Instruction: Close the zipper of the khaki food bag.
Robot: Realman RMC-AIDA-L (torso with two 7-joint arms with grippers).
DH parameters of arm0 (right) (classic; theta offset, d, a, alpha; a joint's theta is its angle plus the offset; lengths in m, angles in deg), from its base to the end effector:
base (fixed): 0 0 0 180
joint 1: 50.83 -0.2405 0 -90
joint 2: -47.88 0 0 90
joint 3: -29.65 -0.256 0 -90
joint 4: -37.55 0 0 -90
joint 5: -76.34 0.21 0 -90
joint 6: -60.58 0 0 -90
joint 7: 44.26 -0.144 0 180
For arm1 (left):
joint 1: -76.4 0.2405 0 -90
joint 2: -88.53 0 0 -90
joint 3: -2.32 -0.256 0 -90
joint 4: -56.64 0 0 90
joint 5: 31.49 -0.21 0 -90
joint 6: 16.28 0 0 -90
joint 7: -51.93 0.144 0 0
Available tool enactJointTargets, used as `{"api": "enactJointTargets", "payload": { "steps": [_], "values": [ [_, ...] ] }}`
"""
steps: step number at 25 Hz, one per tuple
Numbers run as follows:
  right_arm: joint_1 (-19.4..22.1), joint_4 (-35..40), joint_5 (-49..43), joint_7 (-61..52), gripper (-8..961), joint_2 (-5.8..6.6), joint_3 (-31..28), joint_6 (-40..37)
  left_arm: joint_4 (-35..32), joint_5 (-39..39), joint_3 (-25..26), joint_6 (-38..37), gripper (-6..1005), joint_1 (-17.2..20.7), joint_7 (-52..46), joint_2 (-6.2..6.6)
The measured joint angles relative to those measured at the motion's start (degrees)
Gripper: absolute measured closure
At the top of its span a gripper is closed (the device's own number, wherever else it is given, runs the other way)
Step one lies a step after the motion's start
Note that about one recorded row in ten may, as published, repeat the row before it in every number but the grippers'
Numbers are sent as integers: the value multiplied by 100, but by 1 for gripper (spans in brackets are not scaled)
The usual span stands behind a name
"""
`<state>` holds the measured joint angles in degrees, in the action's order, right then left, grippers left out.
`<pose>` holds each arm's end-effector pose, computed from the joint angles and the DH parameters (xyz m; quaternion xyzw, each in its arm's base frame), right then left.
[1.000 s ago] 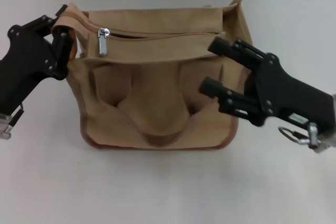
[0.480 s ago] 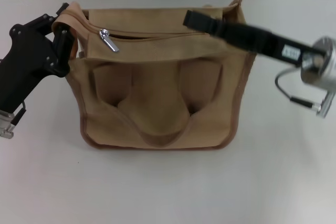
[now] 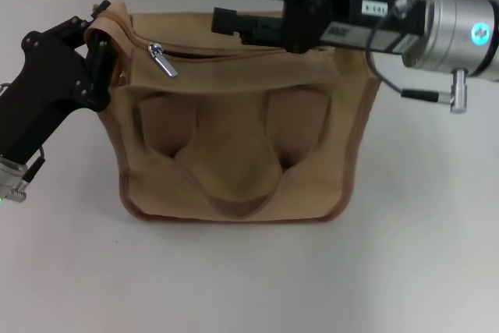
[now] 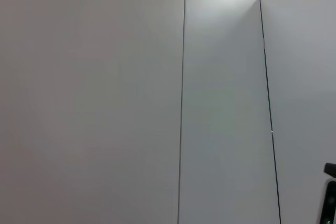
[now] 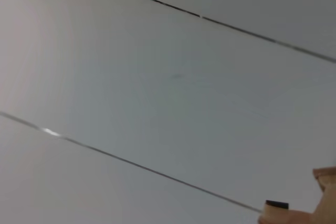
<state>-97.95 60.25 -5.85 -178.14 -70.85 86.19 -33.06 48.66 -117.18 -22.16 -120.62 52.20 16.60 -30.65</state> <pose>0.1213 0.3631 -0.0260 0.7264 -0.5320 -0.3771 0.2171 -0.2708 0.2762 0.0094 -0.7678 -0.0892 -0.5196 0.3640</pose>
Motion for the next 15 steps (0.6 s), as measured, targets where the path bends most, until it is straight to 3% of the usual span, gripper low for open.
{"api": "enactJointTargets", "payload": {
  "steps": [4,15],
  "values": [
    [-169,-37,-294,-1210,164,-5,13,232,60,-2,9,0,955,-35,-2,0],
    [-401,-262,-508,-1304,164,-56,269,622,98,0,31,-34,950,-130,-8,0]
  ]
}}
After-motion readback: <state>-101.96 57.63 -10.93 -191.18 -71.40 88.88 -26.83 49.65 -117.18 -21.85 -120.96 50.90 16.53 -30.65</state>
